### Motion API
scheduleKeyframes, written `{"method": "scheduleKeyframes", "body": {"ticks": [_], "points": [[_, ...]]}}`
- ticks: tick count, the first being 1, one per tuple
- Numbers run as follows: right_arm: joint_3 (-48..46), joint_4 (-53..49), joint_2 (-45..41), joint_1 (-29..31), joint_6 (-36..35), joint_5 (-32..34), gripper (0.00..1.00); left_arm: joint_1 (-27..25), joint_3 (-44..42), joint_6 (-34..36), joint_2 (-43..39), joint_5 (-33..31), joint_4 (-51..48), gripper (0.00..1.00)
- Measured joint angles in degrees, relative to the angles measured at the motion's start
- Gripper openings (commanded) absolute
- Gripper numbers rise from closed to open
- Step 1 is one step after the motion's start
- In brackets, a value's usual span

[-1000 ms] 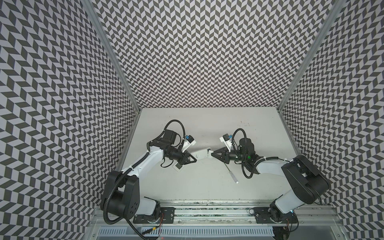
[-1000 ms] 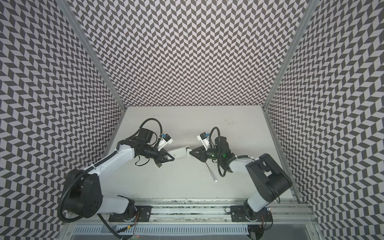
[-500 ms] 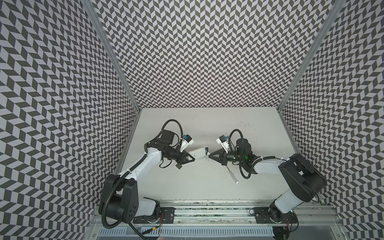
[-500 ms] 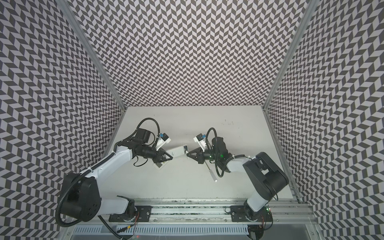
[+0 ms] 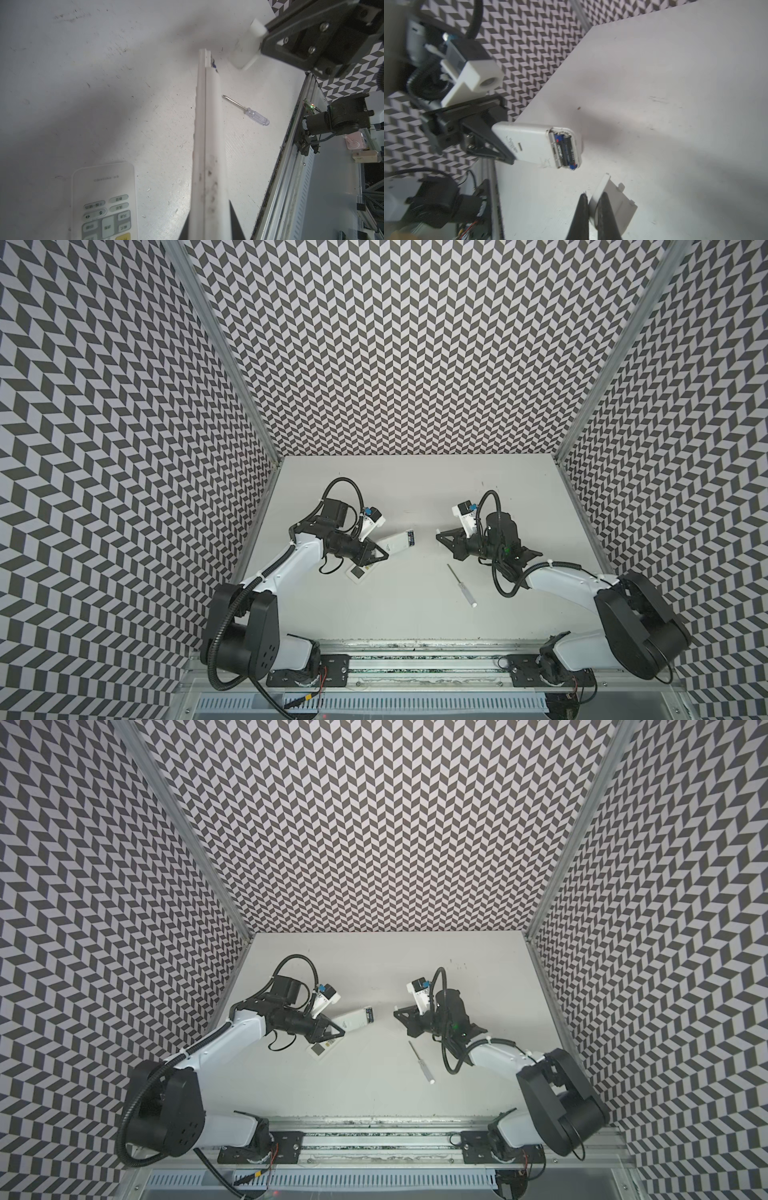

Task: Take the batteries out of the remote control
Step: 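Drop the cover on the table with the right gripper while the left lowers the remote, then release the remote face down with the left gripper and withdraw both arms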

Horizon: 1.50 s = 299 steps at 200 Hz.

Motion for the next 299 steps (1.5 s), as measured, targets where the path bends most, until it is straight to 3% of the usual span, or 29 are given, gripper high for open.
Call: {"method": "scheduleKeyframes", "body": {"ticks": [53, 118, 176, 231, 299], "points": [[-0.76, -8.85, -4.33, -1.75, 0.26, 21.0, 0.0, -6.12, 2.32, -0.13, 7.23, -0.48, -0.63, 0.0], [-1.92, -15.43, -3.69, -5.66, 1.97, 32.96, 0.0, -12.55, 4.81, 0.26, 13.9, -3.17, -1.66, 0.04], [-1.92, -18.1, -1.01, -8.61, 2.78, 33.73, 0.02, -13.31, 4.81, 0.26, 14.62, -5.75, -1.01, 0.21], [-1.92, -17.99, 0.55, -8.7, 2.67, 30.49, 0.25, -13.62, 4.79, 0.2, 14.49, -9.35, -0.57, 0.39], [-1.92, -17.4, 0.98, -8.7, 2.56, 27.65, 0.37, -13.03, 3.69, 0.04, 8.13, -13.27, 0.7, 0.52]]}}
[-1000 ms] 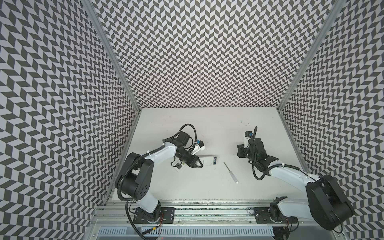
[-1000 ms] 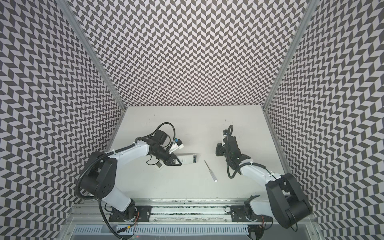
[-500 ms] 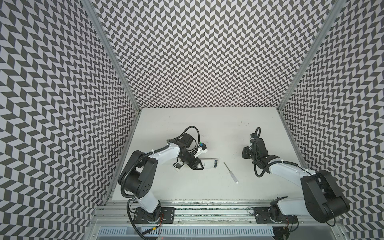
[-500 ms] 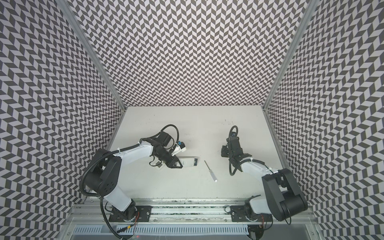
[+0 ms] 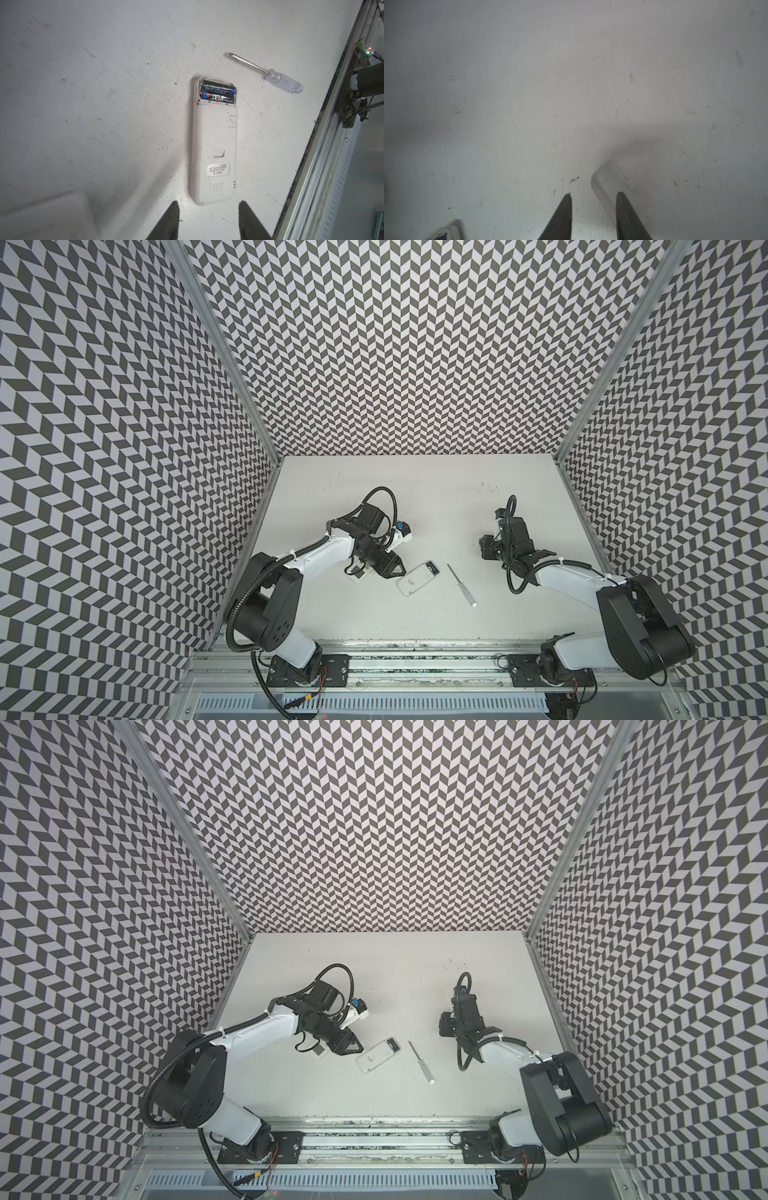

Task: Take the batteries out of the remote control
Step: 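Release the remote face down with the left gripper and withdraw both arms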

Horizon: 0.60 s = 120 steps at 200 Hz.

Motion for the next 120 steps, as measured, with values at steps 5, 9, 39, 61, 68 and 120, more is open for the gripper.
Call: {"method": "scheduleKeyframes", "body": {"ticks": [5, 9, 39, 61, 68, 120], "points": [[0.0, 0.09, -0.02, 0.02, -0.02, -0.22, 0.37, 0.22, -0.11, 0.02, -0.37, -0.2, 0.17, 0.53], [0.0, 0.15, -0.02, 0.02, -0.02, -0.37, 0.38, 0.35, -0.2, -0.04, -0.63, -0.26, 0.28, 0.53], [-0.02, -0.61, -0.5, 0.35, 0.11, -0.92, 0.42, 1.66, -0.87, -0.11, -2.19, -1.4, 0.96, 0.63], [-0.55, -1.25, -2.6, 1.25, 0.74, -1.38, 0.45, 2.97, -1.7, -0.57, -3.8, -2.08, 1.46, 0.68], [-0.66, -1.79, -3.43, 1.62, 1.14, -1.49, 0.45, 3.54, -1.92, -0.72, -4.42, -2.21, 1.57, 0.69], [-1.44, -6.62, -6.97, 6.84, 3.96, -1.18, 0.45, 7.91, -3.21, -2.32, -7.93, -2.45, 3.37, 0.78]]}}
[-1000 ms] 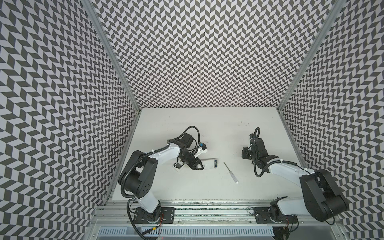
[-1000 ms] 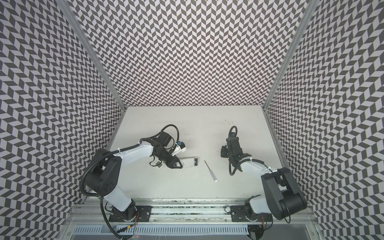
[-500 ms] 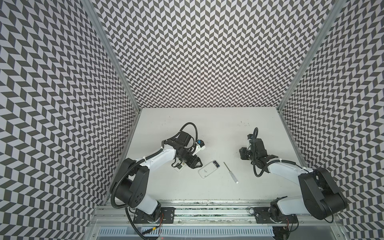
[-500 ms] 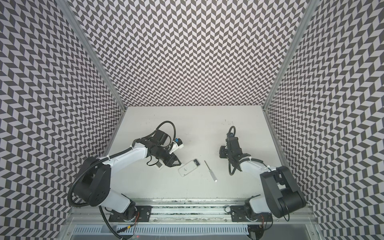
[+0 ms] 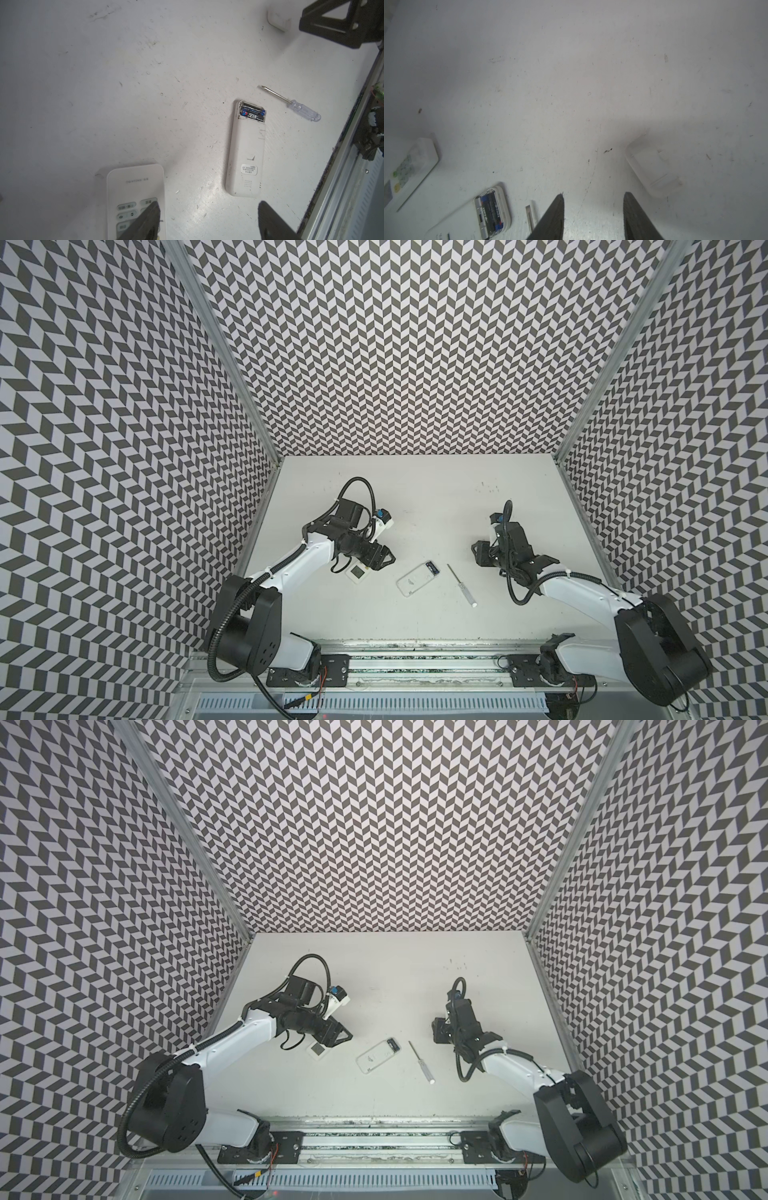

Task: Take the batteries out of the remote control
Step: 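Release the remote face down with the left gripper and withdraw both arms, then lower the right gripper onto the clear screwdriver handle and close on it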

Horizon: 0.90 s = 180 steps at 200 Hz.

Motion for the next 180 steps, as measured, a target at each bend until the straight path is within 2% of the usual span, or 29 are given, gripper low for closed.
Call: {"method": "scheduleKeyframes", "body": {"ticks": [70, 180], "points": [[-1.05, -6.84, 0.02, 8.2, 3.39, 0.44, 0.44, 2.62, -0.9, -1.09, -3.48, 1.01, 1.09, 0.99], [-0.2, -17.64, -1.66, 16.68, 7.87, 0.61, 0.44, 8.28, -2.19, -1.57, -7.34, 3.02, 2.62, 1.0]]}}
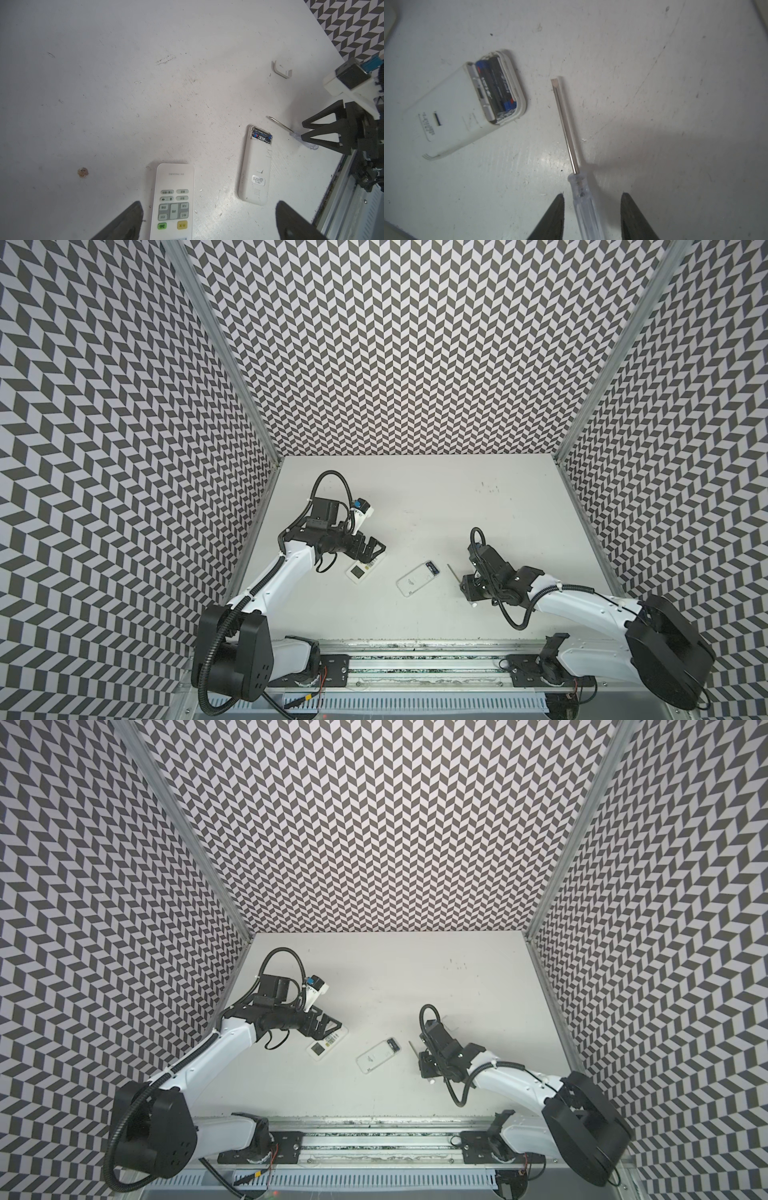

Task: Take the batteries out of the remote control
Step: 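Lower the right gripper onto the clear screwdriver handle and close on it, then lift the screwdriver with the right gripper and carry it toward the left gripper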

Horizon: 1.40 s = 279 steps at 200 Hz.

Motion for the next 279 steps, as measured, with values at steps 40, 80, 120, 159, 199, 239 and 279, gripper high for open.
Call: {"method": "scheduleKeyframes", "body": {"ticks": [40, 80, 120, 159, 199, 239, 279], "points": [[0.09, -0.52, 1.16, 1.66, 1.01, 0.17, 0.39, 0.87, -0.17, -0.17, -0.37, 0.46, 0.31, 1.0], [-0.17, -0.26, 2.4, 1.86, 2.01, 1.03, 0.26, 1.86, -0.46, -0.17, -1.64, 0.96, 0.39, 1.0], [0.0, 2.32, 3.74, 1.86, 2.19, 2.29, 0.13, 2.78, -0.61, -0.17, -2.14, 1.36, 0.42, 1.0], [1.11, 2.73, 5.07, 1.86, 2.1, 3.74, 0.07, 3.04, -0.81, -0.17, -2.14, 1.77, 0.44, 1.0], [1.42, 2.27, 4.94, 1.79, 0.9, 5.99, 0.06, 3.15, -0.81, -0.17, -2.14, 2.6, 0.44, 1.0], [2.25, 3.19, 2.34, 1.68, -3.3, 6.84, 0.06, 3.26, -0.81, -0.17, -2.14, 3.43, 0.46, 0.99], [3.48, 7.87, -0.09, 1.68, -9.64, 4.96, 0.04, 3.89, -1.11, -0.17, -2.89, 4.0, 0.7, 0.98]]}}
